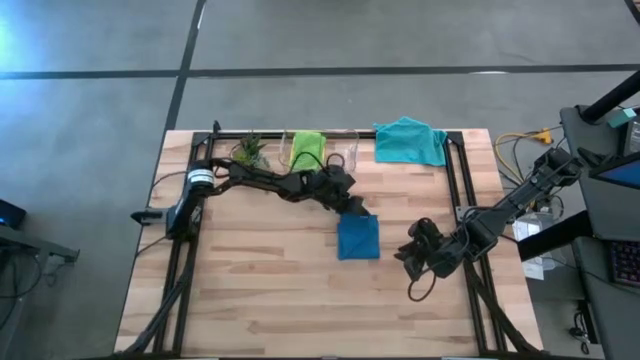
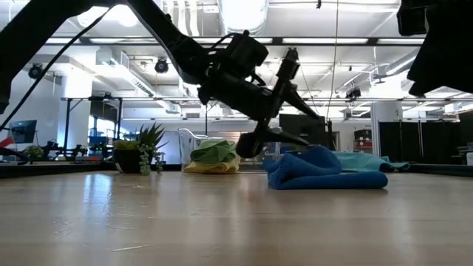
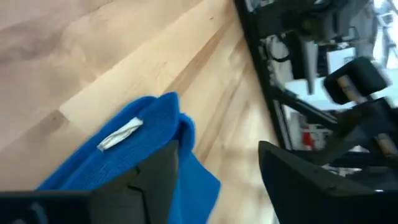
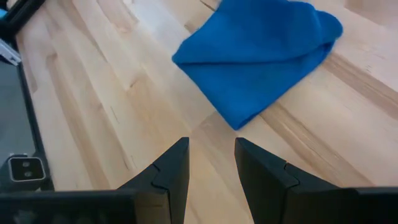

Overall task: Fold microfiber towels
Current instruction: Fold the bottom blue towel

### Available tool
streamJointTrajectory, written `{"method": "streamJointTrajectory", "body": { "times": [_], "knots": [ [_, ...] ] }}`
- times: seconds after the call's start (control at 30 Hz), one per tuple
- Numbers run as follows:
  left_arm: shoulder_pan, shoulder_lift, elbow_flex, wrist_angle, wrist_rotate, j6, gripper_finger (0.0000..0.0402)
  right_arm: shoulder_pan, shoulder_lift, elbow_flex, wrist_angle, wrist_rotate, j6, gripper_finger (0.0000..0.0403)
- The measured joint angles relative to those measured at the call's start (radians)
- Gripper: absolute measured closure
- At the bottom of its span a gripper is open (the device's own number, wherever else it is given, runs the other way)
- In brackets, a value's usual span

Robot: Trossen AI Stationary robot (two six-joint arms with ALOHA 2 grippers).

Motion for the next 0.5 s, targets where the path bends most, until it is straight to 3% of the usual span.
{"method": "streamJointTrajectory", "body": {
  "times": [0.1,0.2,0.37,0.5],
  "knots": [
    [0.022,-0.035,-0.005,-0.034,0.096,0.003,0.019,-0.002,0.001,0.002,0.053,0.004,-0.082,0.0278],
    [0.024,-0.09,-0.024,-0.122,0.146,0.058,0.019,-0.022,0.002,-0.002,0.195,0.014,-0.271,0.0278],
    [0.007,-0.238,-0.144,-0.325,0.098,0.193,0.019,-0.156,0.035,-0.002,0.39,-0.056,-0.57,0.0278],
    [-0.015,-0.388,-0.319,-0.325,0.073,0.209,0.019,-0.337,0.096,0.024,0.402,-0.198,-0.769,0.0278]
  ]
}}
